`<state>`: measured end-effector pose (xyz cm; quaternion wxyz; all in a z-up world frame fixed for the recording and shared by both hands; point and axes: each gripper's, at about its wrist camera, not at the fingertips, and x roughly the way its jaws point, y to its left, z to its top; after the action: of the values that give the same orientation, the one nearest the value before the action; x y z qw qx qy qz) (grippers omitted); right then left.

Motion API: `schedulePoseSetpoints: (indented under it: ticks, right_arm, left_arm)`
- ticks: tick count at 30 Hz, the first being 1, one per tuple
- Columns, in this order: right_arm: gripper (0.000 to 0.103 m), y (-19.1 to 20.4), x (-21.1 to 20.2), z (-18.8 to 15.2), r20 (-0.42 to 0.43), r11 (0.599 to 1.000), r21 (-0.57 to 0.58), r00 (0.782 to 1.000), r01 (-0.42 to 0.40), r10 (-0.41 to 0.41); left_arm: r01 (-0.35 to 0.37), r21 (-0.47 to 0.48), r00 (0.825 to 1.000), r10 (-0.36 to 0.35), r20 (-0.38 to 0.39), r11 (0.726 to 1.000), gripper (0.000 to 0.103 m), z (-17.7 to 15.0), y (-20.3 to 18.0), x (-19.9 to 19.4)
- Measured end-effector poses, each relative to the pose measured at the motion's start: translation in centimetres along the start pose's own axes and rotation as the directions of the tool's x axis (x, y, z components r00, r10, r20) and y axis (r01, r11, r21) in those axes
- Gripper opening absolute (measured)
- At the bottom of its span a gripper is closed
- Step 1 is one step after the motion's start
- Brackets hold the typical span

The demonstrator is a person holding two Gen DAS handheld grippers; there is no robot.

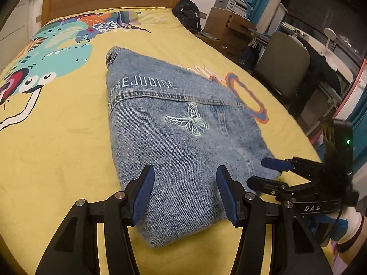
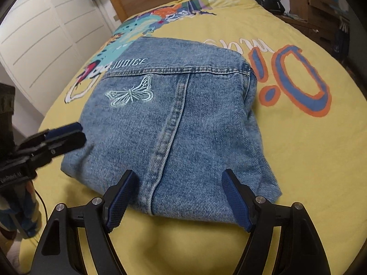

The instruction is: Fold large clothes

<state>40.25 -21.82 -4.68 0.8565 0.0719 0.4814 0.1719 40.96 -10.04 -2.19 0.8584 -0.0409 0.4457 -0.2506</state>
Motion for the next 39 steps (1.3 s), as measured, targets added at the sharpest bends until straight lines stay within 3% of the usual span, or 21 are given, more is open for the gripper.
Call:
schedulePoseSetpoints:
  ticks: [6, 10, 17, 35, 36, 38, 39]
  right_arm:
    - [0.077, 0.6, -2.1, 2.2, 0.035, 0.999, -0.037, 0.999, 0.035, -0.034]
    - [0.077, 0.7, -0.7, 3.8, 0.038, 0.999, -0.031, 0.999, 0.033, -0.032]
    - [0.077, -0.8, 1.8, 2.9, 0.018, 0.999, 0.045, 1.0, -0.018, 0.017]
    - [0.077, -1.2, -0.2, 1.7, -0.001, 0.998, 0.016, 0.999, 0.053, -0.053]
    - [0.077, -1.3, -0.4, 1.6, -0.002, 0.998, 0.017, 0.998, 0.057, -0.057]
    - [0.077, -1.4, -0.9, 1.7, 0.002, 0.998, 0.02, 0.998, 0.066, -0.066]
    - [0.077, -1.6, -1.3, 1.8, 0.008, 0.997, 0.025, 0.997, 0.071, -0.071]
  left_arm:
    - [-0.05, 0.061, 0.999, 0.049, 0.018, 0.997, 0.05, 1.7, 0.4, -0.1]
    - [-0.047, 0.051, 0.999, 0.046, 0.021, 0.998, 0.05, 1.9, 1.0, 0.8]
    - [-0.054, 0.078, 0.998, 0.051, 0.036, 0.995, 0.05, 1.3, 0.9, 1.2]
    - [-0.07, 0.074, 0.997, 0.069, 0.022, 0.995, 0.051, 1.1, 0.8, 0.9]
    - [-0.066, 0.062, 0.998, 0.065, 0.021, 0.996, 0.052, 1.1, 1.1, 0.7]
    - [-0.063, 0.02, 0.998, 0.063, 0.018, 0.998, 0.067, 1.3, 2.0, 0.3]
    - [-0.06, -0.004, 0.998, 0.06, 0.021, 0.998, 0.069, 1.4, 2.7, 0.0]
